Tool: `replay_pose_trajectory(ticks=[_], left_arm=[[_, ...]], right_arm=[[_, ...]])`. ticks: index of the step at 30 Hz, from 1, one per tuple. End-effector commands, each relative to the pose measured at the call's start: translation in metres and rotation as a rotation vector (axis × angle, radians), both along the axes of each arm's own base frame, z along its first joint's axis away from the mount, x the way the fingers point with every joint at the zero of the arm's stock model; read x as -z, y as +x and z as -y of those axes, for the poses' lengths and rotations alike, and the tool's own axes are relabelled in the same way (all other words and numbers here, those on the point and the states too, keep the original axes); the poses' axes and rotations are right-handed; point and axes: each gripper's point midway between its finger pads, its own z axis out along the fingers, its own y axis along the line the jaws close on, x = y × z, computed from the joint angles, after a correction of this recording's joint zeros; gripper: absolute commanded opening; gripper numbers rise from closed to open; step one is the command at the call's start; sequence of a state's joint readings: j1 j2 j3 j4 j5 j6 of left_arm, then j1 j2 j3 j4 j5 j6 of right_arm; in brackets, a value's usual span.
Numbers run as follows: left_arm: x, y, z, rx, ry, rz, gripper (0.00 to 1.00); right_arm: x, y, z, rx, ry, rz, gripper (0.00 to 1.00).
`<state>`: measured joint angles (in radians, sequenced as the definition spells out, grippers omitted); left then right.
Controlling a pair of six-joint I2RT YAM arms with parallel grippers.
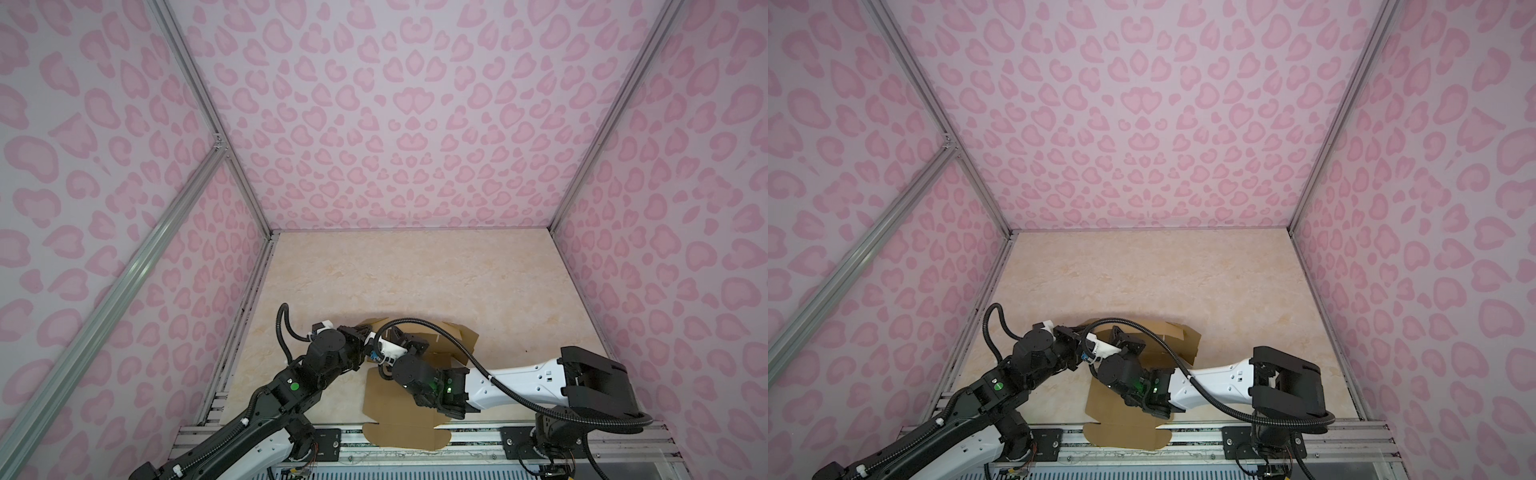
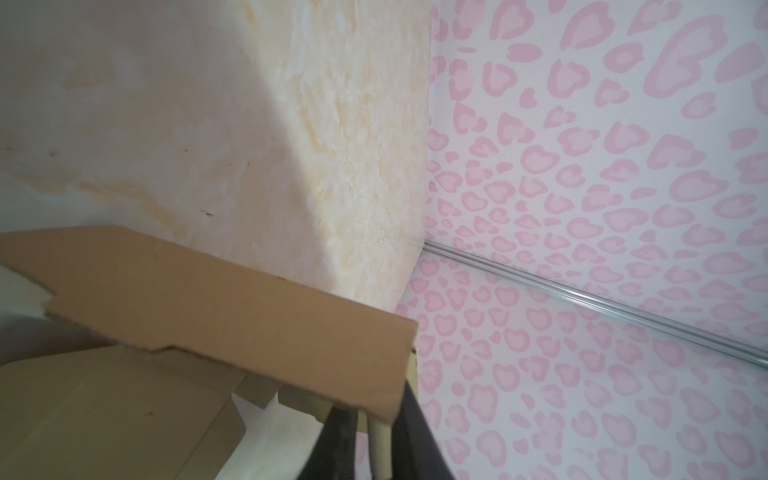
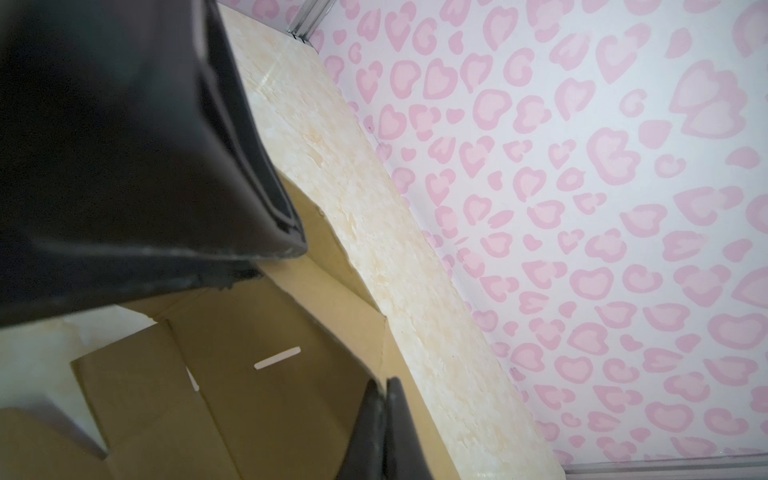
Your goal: Fold the paper box
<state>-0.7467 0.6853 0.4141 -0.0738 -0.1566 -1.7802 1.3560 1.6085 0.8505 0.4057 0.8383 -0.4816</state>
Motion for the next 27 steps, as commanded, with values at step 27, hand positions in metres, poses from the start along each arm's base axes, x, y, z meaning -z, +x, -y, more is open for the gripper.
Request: replay_pose_trajectory(ticks=[27], left_arm=[[0.008, 0.002, -0.004, -0.048, 0.001, -0.022, 0.03]], right_arm=[[-0.004, -0.007, 0.008, 0.027, 0.092, 0.003, 0.31]])
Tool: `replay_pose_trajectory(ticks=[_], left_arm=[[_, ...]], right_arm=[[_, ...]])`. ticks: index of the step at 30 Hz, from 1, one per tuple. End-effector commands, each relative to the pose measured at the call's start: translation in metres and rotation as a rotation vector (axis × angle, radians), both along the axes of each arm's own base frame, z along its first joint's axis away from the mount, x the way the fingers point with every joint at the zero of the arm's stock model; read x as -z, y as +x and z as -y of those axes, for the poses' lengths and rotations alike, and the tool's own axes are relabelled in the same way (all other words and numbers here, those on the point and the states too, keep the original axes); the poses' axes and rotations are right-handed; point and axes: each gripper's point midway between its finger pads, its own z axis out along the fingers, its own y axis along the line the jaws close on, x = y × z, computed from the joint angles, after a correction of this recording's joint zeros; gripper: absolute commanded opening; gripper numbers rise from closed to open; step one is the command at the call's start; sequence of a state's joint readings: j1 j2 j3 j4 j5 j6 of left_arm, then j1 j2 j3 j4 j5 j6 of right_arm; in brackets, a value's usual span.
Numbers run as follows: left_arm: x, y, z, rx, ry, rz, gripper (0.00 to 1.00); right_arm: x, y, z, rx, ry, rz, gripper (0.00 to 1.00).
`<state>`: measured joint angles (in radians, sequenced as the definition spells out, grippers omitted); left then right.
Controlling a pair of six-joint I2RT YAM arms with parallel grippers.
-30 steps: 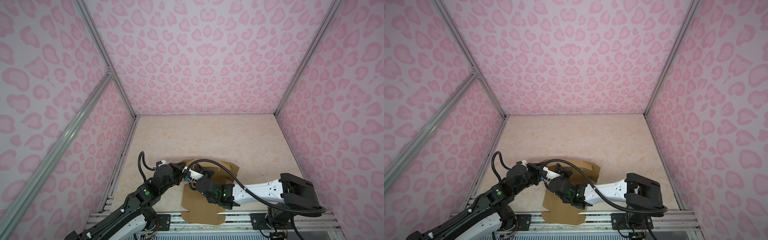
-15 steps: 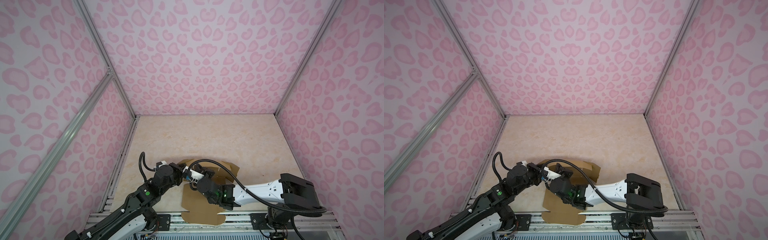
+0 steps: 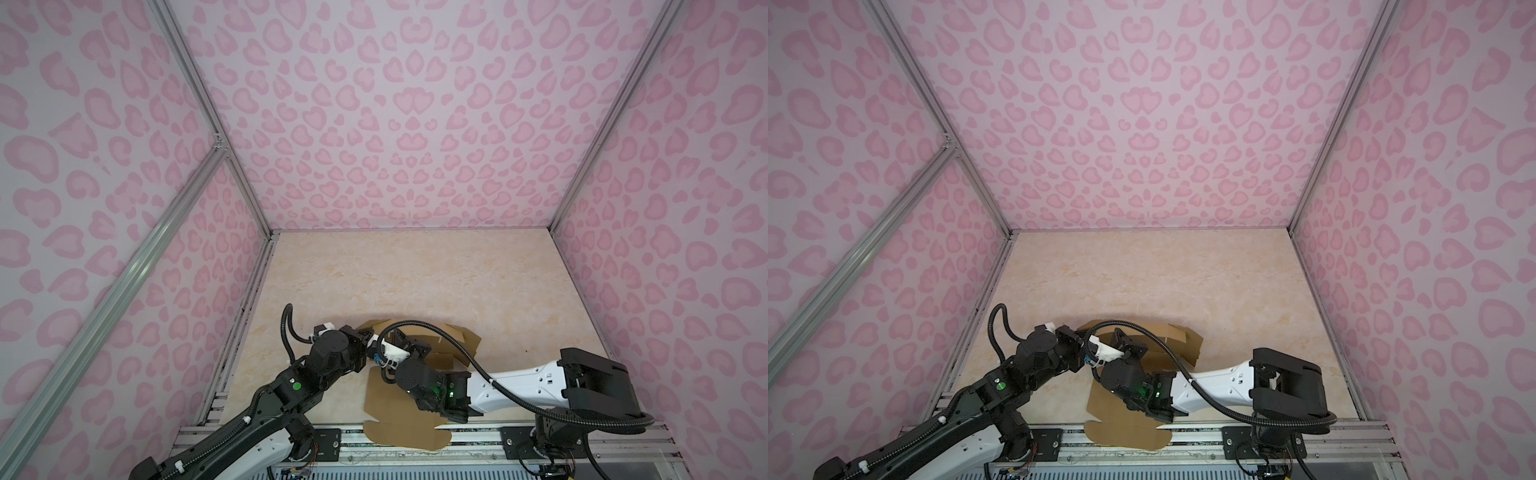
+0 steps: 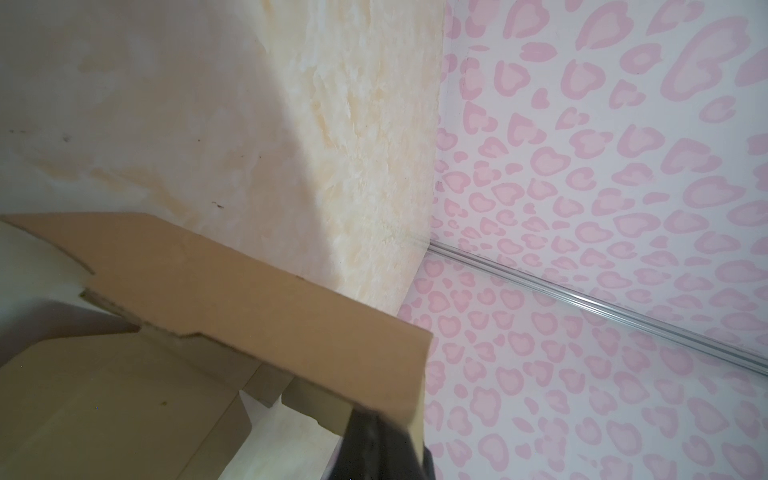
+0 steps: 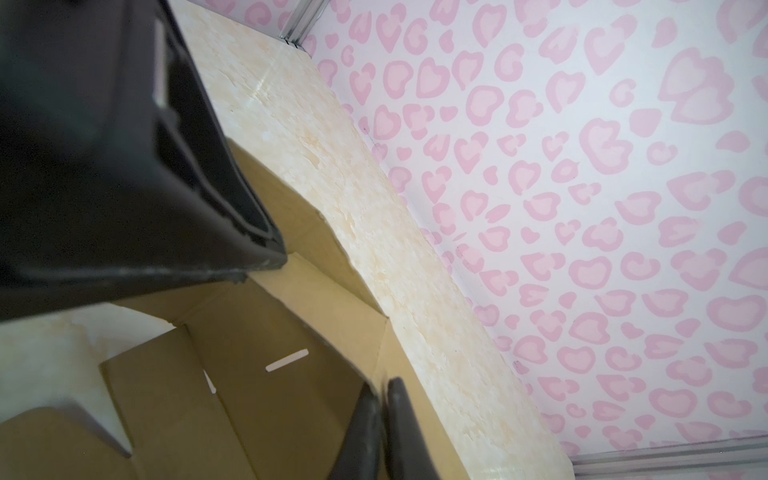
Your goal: Fold the paper box
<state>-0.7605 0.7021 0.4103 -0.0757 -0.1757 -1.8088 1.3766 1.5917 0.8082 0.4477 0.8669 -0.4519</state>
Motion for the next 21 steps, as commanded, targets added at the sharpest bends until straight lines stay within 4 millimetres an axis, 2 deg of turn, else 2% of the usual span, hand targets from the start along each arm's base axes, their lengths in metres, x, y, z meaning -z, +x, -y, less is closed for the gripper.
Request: replay_pose_trajectory(ticks=[1, 6, 10, 12, 14, 18, 21], left_arm=[[0.002, 0.002, -0.005, -0.033, 0.004, 0.001, 0.04], [0.009, 0.001, -0.008, -0.044, 0.011, -0.008, 0.04], [0.01, 0.002, -0.009, -0.049, 0.016, -0.006, 0.03], [0.009, 0.002, -0.009, -0.048, 0.017, -0.002, 0.04], [0.009, 0.003, -0.009, -0.048, 0.02, 0.003, 0.04], [0.01, 0.002, -0.011, -0.049, 0.029, 0.009, 0.04], [0.01, 0.003, -0.01, -0.046, 0.038, 0.016, 0.04]], right_arm=[[-0.006, -0.002, 0.002, 0.012, 0.052, -0.005, 0.35], [-0.011, -0.014, 0.005, -0.007, 0.068, -0.017, 0.53], [-0.028, -0.031, 0.013, -0.025, 0.144, -0.047, 0.64], [-0.044, -0.039, 0.017, -0.033, 0.217, -0.069, 0.64], [-0.07, -0.046, 0.028, -0.001, 0.353, -0.092, 0.61], [-0.102, -0.043, 0.052, 0.132, 0.65, -0.265, 0.59], [-0.097, -0.026, 0.072, 0.273, 0.856, -0.44, 0.61]])
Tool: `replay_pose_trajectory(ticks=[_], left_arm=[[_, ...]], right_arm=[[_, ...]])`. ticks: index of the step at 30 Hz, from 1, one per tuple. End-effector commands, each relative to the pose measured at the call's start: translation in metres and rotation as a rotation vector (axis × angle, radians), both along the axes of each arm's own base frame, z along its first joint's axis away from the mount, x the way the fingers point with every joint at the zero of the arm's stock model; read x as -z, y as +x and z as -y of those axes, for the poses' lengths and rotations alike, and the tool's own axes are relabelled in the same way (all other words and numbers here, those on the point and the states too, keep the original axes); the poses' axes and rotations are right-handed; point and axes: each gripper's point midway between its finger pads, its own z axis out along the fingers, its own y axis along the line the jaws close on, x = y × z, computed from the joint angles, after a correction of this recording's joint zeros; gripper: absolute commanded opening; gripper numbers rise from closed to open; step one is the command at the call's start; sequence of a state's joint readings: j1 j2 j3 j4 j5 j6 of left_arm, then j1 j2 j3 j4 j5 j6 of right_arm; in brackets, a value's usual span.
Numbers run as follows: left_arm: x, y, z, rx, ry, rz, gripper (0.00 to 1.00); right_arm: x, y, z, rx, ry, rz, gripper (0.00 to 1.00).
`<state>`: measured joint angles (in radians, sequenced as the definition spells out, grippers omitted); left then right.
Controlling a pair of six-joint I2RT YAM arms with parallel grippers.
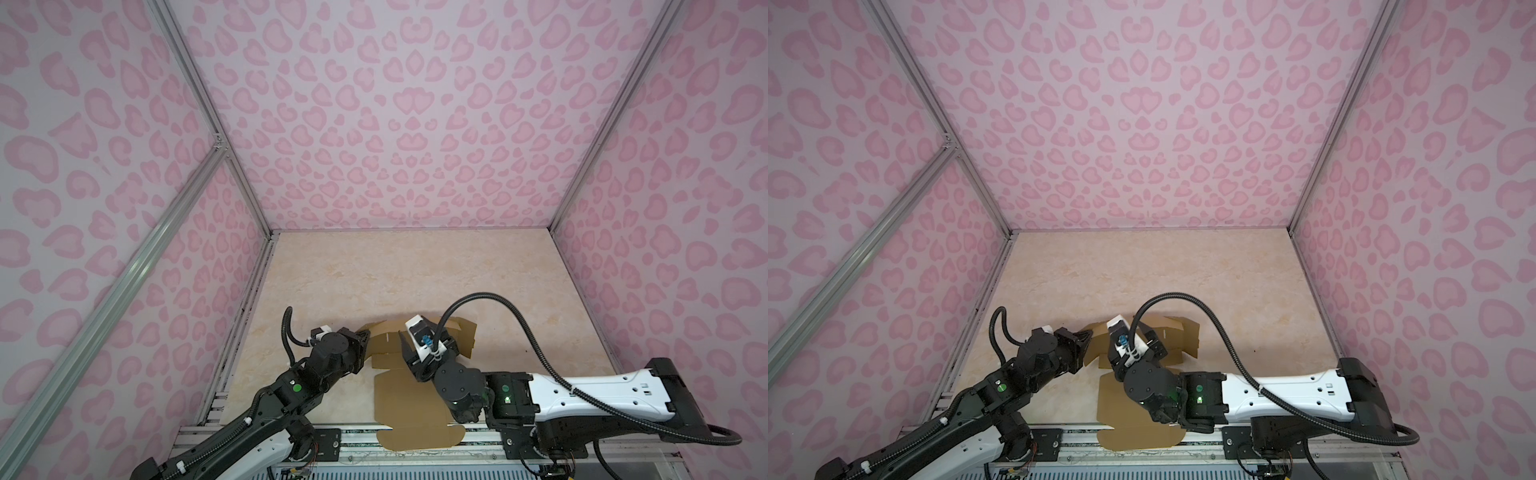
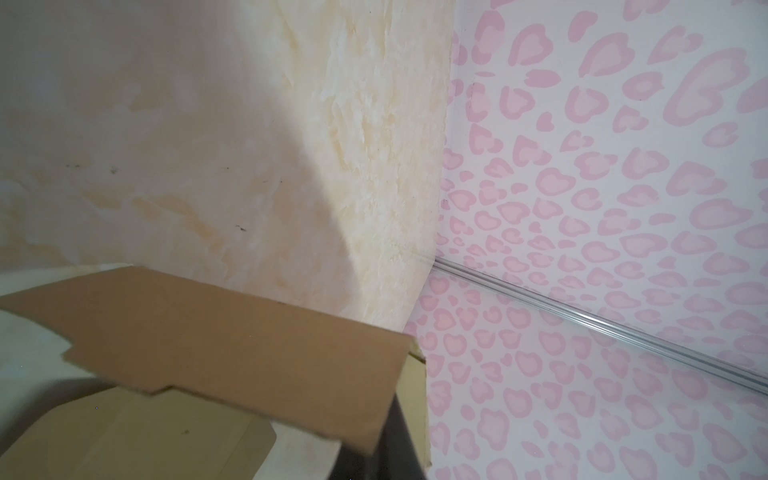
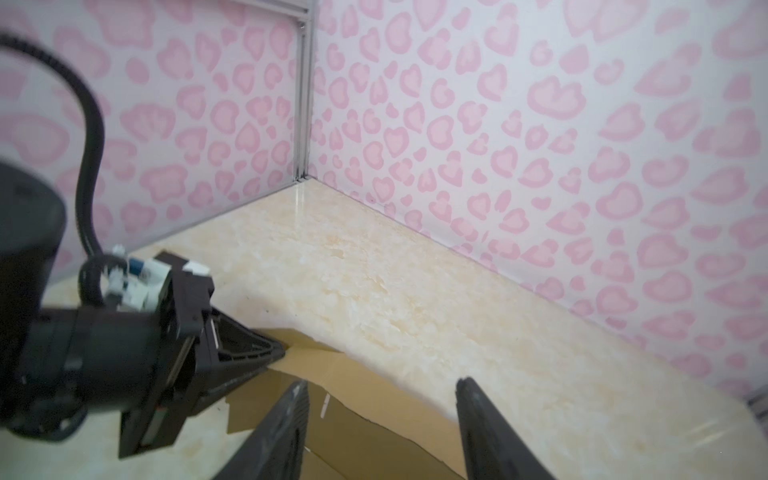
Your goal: Fold the paper box
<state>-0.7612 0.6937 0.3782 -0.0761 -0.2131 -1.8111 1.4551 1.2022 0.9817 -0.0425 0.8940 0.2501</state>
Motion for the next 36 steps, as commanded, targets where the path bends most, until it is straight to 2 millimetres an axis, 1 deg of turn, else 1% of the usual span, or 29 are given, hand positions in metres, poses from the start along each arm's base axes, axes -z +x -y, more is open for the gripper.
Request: replay_pose_trajectory(ticks=[1, 3, 7, 9, 12, 17, 21, 23, 24, 26, 28, 29, 31, 34, 36], left_arm=[[-0.003, 0.003, -0.002, -0.006, 0.018, 0.028, 0.04], [-0.005, 0.004, 0.0, 0.01, 0.042, 0.042, 0.04], [-0.009, 0.005, 0.0, 0.025, 0.067, 0.066, 0.04], [-0.011, 0.005, -0.001, 0.026, 0.078, 0.08, 0.04], [-0.013, 0.006, -0.002, 0.026, 0.092, 0.094, 0.04], [-0.012, 0.007, -0.002, 0.033, 0.113, 0.102, 0.04], [-0.01, 0.006, -0.001, 0.037, 0.116, 0.102, 0.04], [-0.01, 0.007, -0.001, 0.036, 0.119, 0.106, 0.04], [-0.01, 0.007, 0.0, 0.038, 0.121, 0.106, 0.04], [-0.011, 0.007, -0.001, 0.036, 0.122, 0.112, 0.04], [-0.012, 0.007, -0.001, 0.037, 0.126, 0.116, 0.04], [-0.012, 0.006, -0.001, 0.038, 0.125, 0.119, 0.04], [-0.013, 0.006, -0.001, 0.037, 0.124, 0.125, 0.04], [-0.013, 0.006, -0.002, 0.032, 0.123, 0.129, 0.04], [-0.013, 0.005, -0.002, 0.034, 0.123, 0.13, 0.04]], right_arm=[[0.042, 0.014, 0.03, 0.138, 0.203, -0.307, 0.6], [0.054, 0.024, 0.04, 0.156, 0.328, -0.425, 0.6], [0.091, 0.036, 0.051, 0.144, 0.604, -0.665, 0.6], [0.099, 0.037, 0.056, 0.141, 0.69, -0.699, 0.59], [0.11, 0.037, 0.066, 0.201, 0.754, -0.722, 0.6], [0.128, 0.033, 0.065, 0.23, 0.929, -0.809, 0.59], [0.133, 0.034, 0.061, 0.244, 1.009, -0.825, 0.6], [0.132, 0.034, 0.055, 0.23, 1.044, -0.837, 0.59], [0.13, 0.035, 0.053, 0.217, 1.069, -0.839, 0.59], [0.119, 0.035, 0.049, 0.181, 1.107, -0.788, 0.59], [0.112, 0.032, 0.052, 0.203, 1.109, -0.72, 0.59], [0.11, 0.031, 0.051, 0.204, 1.107, -0.698, 0.59], [0.114, 0.031, 0.047, 0.203, 1.124, -0.707, 0.58], [0.115, 0.034, 0.043, 0.197, 1.152, -0.697, 0.57], [0.109, 0.039, 0.035, 0.171, 1.15, -0.675, 0.57]])
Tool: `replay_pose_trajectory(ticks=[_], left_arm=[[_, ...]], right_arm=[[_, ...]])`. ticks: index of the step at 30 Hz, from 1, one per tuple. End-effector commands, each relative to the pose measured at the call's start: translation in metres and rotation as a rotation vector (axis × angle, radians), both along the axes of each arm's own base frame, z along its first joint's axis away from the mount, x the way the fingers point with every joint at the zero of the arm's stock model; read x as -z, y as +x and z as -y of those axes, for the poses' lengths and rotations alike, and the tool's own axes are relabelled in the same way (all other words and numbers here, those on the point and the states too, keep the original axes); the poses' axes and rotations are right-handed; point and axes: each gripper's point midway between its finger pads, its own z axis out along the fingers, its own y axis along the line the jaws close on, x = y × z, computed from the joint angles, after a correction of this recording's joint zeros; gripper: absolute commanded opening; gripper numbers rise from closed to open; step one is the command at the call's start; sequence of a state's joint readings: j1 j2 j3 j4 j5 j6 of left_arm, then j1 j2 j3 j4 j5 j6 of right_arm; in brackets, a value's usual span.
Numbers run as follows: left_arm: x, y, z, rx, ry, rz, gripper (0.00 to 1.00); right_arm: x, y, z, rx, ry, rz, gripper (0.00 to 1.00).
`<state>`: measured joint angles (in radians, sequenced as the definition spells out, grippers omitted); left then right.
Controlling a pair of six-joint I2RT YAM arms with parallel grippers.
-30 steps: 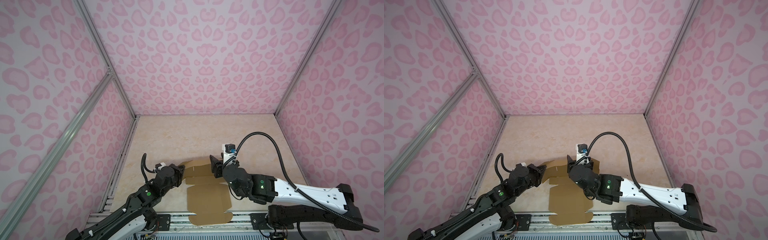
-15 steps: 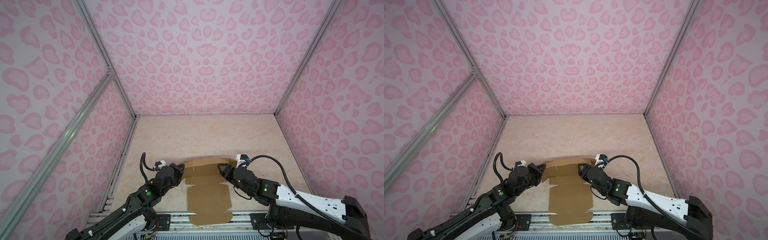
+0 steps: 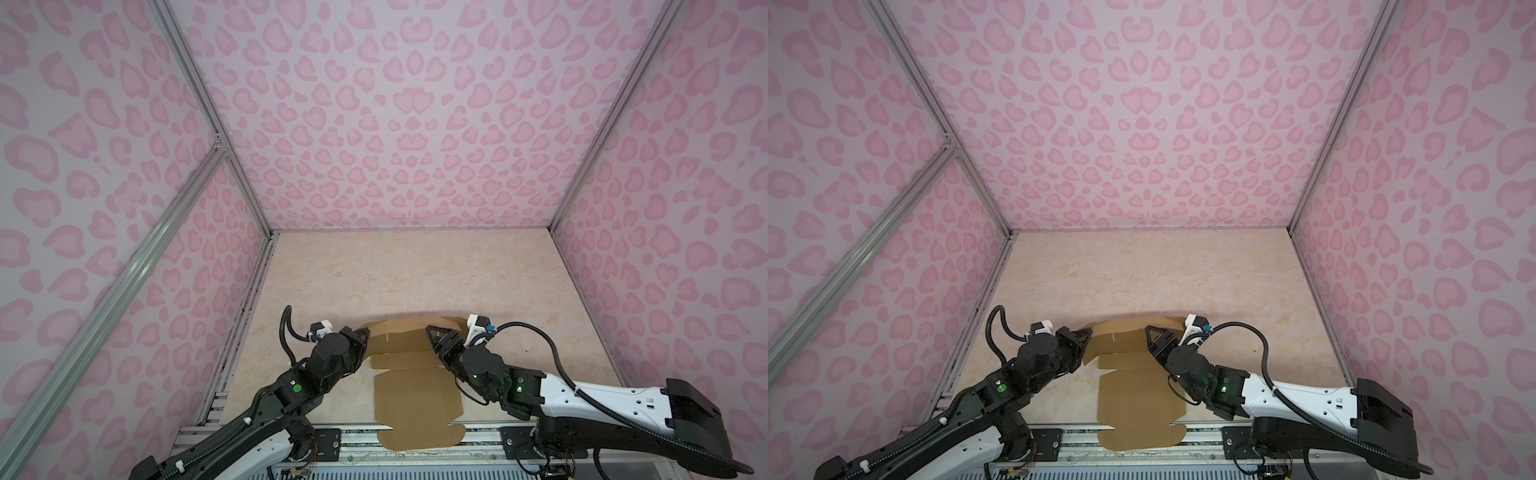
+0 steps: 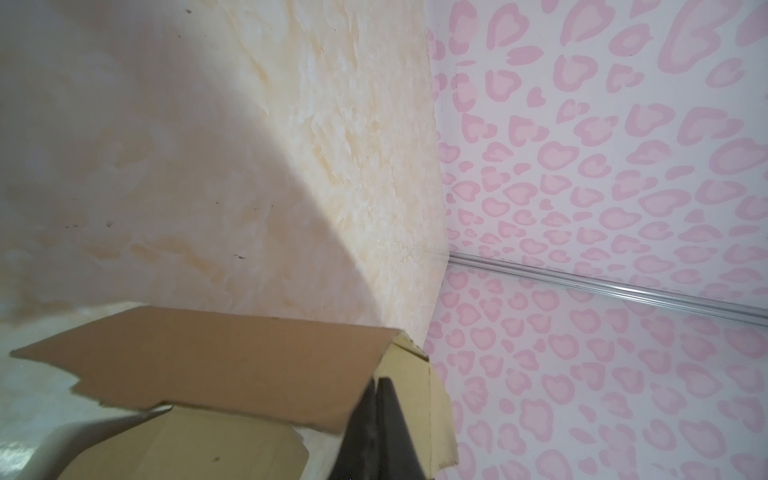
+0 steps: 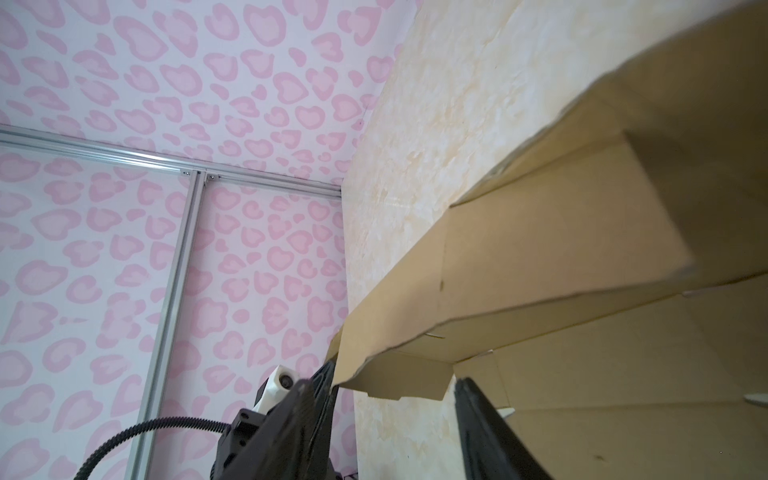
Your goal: Fold the paper box
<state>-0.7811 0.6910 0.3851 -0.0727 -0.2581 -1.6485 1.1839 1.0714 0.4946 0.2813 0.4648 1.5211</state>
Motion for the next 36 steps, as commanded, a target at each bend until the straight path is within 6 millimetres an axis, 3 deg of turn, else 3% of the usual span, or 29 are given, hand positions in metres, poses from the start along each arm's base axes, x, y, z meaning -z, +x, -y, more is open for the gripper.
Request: replay_pose_trajectory(ticks=[1, 8, 20, 36], left_arm=[[-0.008, 0.004, -0.001, -0.015, -0.011, 0.039, 0.04], [-0.008, 0.003, -0.001, -0.013, -0.013, 0.044, 0.04], [-0.007, 0.001, -0.002, -0.014, -0.007, 0.053, 0.04], [-0.008, 0.001, -0.003, -0.012, 0.005, 0.067, 0.04]], right_arm=[[-0.016, 0.011, -0.01, 0.021, 0.059, 0.046, 0.56], [-0.007, 0.019, -0.031, -0.015, 0.099, 0.011, 0.47], [0.001, 0.03, -0.019, 0.044, 0.041, 0.037, 0.3], [0.019, 0.033, -0.02, 0.051, 0.039, 0.032, 0.13]])
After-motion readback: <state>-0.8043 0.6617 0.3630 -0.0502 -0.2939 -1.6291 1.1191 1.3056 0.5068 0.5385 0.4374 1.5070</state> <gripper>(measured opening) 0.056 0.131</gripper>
